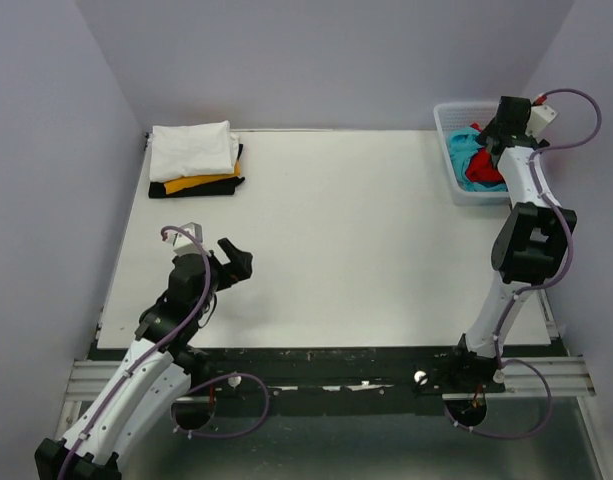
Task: Fold and stack the t-shirts
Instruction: Grab crumpled tshirt from bin with the right arm
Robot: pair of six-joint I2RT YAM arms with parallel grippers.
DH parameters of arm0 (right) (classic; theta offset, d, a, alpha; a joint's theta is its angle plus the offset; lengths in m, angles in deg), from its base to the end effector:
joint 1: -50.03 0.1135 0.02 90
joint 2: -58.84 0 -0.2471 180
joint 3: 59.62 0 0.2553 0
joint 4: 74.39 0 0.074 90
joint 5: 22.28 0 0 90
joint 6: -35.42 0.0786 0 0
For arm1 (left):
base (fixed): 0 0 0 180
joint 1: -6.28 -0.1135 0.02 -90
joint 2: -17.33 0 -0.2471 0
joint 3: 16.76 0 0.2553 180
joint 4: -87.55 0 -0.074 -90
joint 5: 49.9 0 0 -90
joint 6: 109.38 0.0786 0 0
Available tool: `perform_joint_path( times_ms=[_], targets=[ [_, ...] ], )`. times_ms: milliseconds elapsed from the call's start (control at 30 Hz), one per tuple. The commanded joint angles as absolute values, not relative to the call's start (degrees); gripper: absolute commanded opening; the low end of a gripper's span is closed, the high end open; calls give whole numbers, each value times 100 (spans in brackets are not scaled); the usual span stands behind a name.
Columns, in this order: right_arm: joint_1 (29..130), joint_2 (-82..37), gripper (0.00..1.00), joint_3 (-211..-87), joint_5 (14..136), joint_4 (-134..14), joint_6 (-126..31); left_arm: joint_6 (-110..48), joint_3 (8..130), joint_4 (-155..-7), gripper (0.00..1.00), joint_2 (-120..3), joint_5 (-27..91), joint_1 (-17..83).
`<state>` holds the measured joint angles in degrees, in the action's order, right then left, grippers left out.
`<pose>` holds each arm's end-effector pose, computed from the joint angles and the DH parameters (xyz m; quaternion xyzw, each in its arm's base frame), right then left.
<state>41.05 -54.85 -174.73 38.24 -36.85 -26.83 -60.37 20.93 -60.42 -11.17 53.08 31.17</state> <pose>0.4775 -0.1146 0.2621 0.3810 0.7819 -0.1523 0.4693 0.1831 -0.0655 0.2137 -0.1778 0.8109 -0.2198 0.5124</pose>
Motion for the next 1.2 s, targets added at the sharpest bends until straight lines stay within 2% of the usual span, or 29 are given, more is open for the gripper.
perform_joint_path(
  times_ms=[0,133,267,333,367,467,533,567,700,767,833,933,1033,1167],
  targets=[
    [3703,-6062,98,-18051,4211,-3570,-2778,-5990,2232,-6185,99,-1320,5513,3133],
    [3631,-6658,93,-18363,4853,-3871,-3355,-5950,2294,-6194,99,-1470,5530,3133],
    [3599,-7175,92,-18781,4744,-3740,-3340,-5946,2328,-6146,99,-1504,5628,3133],
    [3583,-7355,86,-18914,4733,-3801,-3355,-5947,2326,-6157,99,-1509,5636,3133],
    [3587,-7401,81,-18947,4756,-3872,-3404,-5935,2323,-6167,99,-1511,5625,3137],
    [3585,-7361,36,-18975,4732,-4021,-3470,-5928,2338,-6156,99,-1527,5653,3133],
    [3587,-7109,25,-18914,4680,-4084,-3481,-5921,2359,-6136,99,-1545,5687,3133],
    [3587,-6955,23,-18817,4693,-4164,-3502,-5922,2361,-6136,99,-1548,5689,3134],
    [3588,-6294,1,-18129,4790,-4486,-3642,-5915,2380,-6145,99,-1570,5688,3133],
    [3588,-5961,1,-17660,4556,-4516,-3438,-5919,2381,-6138,99,-1576,5669,3139],
    [3585,-5357,1,-16767,4572,-5329,-3441,-5919,2375,-6135,98,-1573,5655,3133],
    [3586,-4728,1,-16107,4899,-5969,-3487,-5919,2377,-6132,99,-1564,5629,3135],
    [3588,-4287,1,-16036,5033,-6218,-3506,-5919,2364,-6121,99,-1551,5636,3133],
    [3583,-4122,4,-16633,4907,-5908,-3621,-5927,2361,-6120,99,-1536,5626,3135]
  ],
)
